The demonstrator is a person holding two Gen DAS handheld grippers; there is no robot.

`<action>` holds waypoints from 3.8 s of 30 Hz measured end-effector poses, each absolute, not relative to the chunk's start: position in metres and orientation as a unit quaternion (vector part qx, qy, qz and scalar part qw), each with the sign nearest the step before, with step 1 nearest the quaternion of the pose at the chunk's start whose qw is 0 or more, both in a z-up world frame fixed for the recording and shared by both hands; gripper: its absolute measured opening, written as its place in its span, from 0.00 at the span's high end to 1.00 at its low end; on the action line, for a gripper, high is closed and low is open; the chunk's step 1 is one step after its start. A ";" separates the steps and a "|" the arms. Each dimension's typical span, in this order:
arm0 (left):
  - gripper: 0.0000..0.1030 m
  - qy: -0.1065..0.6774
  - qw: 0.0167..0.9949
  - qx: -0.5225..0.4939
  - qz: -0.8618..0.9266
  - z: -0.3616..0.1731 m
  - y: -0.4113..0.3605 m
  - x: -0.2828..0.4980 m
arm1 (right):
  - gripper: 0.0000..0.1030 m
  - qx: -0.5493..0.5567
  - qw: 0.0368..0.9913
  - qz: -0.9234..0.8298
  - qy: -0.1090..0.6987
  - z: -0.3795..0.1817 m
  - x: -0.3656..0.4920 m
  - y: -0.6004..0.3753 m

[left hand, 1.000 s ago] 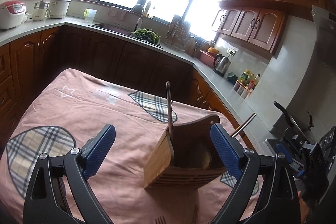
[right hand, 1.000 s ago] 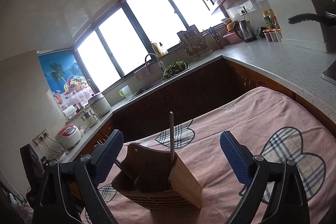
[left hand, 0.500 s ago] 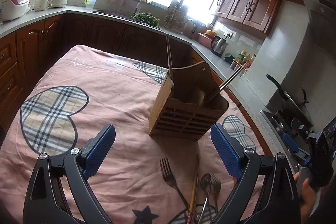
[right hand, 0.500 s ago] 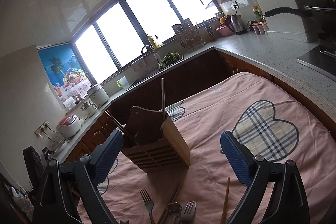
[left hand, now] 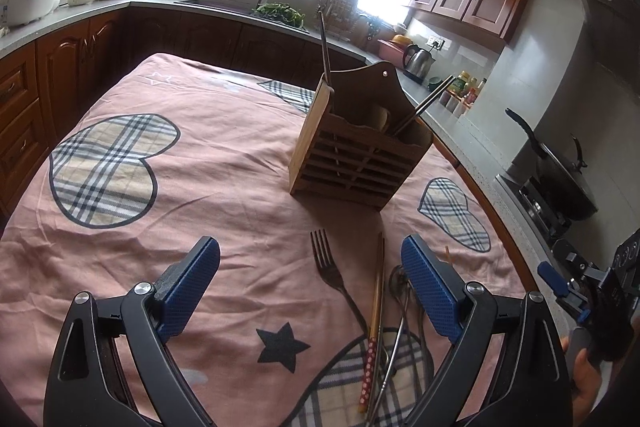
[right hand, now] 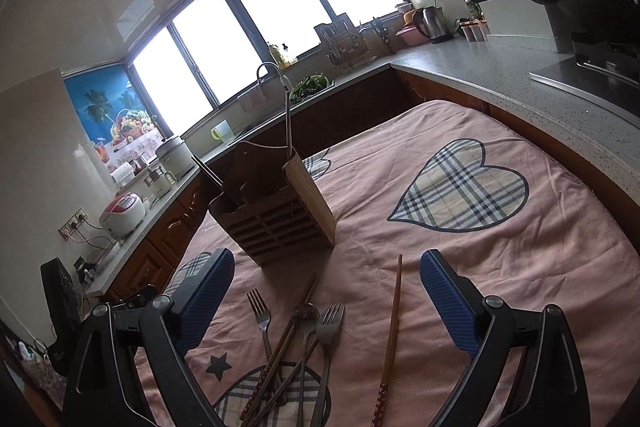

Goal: Organize utensils
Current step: 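Move both open tools back toward the remaining utensils, then close the left tool on a wooden chopstick while the right tool grasps another chopstick, then lift both chopsticks and carry them over the wooden utensil holder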

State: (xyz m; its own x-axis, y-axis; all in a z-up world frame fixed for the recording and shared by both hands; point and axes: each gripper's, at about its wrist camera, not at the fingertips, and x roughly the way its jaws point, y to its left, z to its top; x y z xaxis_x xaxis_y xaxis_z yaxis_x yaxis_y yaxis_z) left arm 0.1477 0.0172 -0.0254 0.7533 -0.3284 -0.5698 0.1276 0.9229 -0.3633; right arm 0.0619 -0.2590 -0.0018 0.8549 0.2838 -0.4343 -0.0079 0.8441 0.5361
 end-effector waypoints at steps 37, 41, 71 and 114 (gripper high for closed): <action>0.17 0.417 0.896 0.005 -0.149 -0.073 -0.071 0.197 | 0.08 0.261 0.908 0.062 0.321 -0.049 0.081 -0.264; 0.21 0.424 0.892 0.024 -0.153 -0.073 -0.088 0.219 | 0.11 0.267 0.906 0.058 0.324 -0.051 0.087 -0.270; 0.50 0.477 0.854 0.053 -0.200 -0.099 -0.119 0.286 | 0.67 0.224 0.877 0.051 0.422 -0.094 0.174 -0.268; 0.96 0.346 0.916 -0.038 -0.202 0.025 -0.024 0.171 | 0.96 0.176 0.914 0.125 0.343 0.011 0.117 -0.229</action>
